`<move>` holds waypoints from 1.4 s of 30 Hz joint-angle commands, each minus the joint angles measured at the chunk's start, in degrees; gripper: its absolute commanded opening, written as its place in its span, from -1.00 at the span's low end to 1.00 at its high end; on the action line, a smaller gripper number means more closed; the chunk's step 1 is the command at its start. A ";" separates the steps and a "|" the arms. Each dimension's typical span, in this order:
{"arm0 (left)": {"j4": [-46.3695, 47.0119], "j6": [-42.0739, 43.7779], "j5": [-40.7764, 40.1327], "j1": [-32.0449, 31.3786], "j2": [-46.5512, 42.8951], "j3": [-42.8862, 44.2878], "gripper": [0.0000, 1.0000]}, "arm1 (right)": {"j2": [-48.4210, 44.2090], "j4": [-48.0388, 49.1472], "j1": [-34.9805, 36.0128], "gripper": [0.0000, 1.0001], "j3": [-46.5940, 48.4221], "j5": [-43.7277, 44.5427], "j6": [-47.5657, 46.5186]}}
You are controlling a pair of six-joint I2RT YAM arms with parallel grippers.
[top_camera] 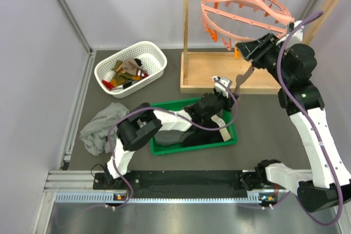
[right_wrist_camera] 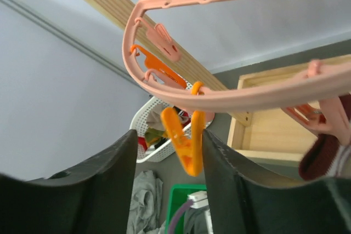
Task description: Remove the socks clipped to the hanger
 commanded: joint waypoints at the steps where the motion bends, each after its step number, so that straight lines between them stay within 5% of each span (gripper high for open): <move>1: 4.05 -2.30 1.59 -0.19 -9.73 -6.42 -1.00 | -2.56 -6.49 -0.21 0.13 4.23 1.91 -4.99; 7: 3.18 -2.30 3.17 -0.28 -16.86 -12.24 -1.00 | -3.71 -14.50 -0.12 0.45 9.77 7.08 -12.72; 13: 2.13 -3.00 5.81 -0.28 -22.22 -16.11 -1.00 | -3.71 -18.64 -0.21 0.49 11.19 13.95 -20.02; 22: -1.82 -2.92 10.20 -0.19 -30.56 -19.63 -1.00 | 0.16 -25.06 -0.91 0.50 18.13 12.65 -25.74; 42: -7.11 -2.39 14.60 0.42 -33.74 -18.31 -1.00 | 1.13 -8.45 -1.70 0.36 7.15 0.86 -31.36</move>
